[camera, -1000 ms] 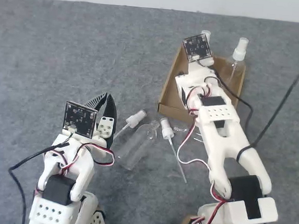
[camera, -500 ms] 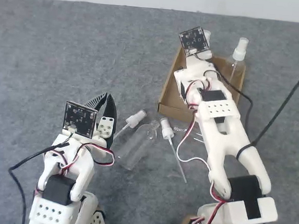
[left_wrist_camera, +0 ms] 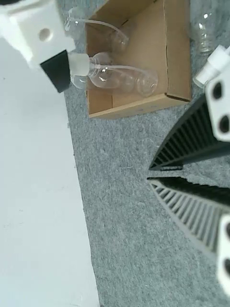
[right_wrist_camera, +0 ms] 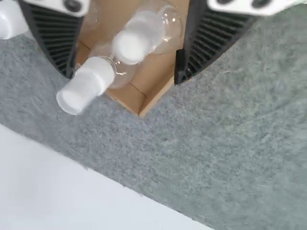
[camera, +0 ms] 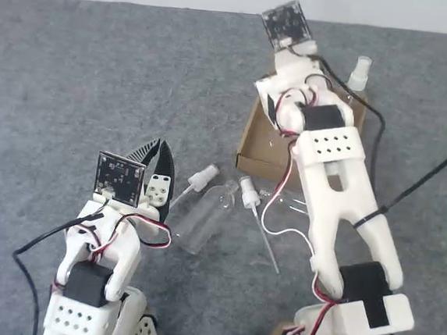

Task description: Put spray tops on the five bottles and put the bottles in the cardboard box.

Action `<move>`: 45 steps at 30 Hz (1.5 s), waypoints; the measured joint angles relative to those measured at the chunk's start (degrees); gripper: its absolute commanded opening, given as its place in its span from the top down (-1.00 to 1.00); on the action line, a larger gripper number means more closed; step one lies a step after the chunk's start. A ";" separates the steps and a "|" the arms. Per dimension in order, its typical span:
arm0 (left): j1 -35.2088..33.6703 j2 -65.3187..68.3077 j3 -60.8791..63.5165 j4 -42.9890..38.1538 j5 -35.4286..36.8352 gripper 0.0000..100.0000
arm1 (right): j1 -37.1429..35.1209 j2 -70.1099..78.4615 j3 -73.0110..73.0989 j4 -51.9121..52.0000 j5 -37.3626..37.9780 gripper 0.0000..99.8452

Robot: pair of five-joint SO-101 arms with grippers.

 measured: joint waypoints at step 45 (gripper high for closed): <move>0.00 0.00 0.00 0.00 0.00 0.98 | -3.78 -27.87 39.82 32.79 27.69 0.47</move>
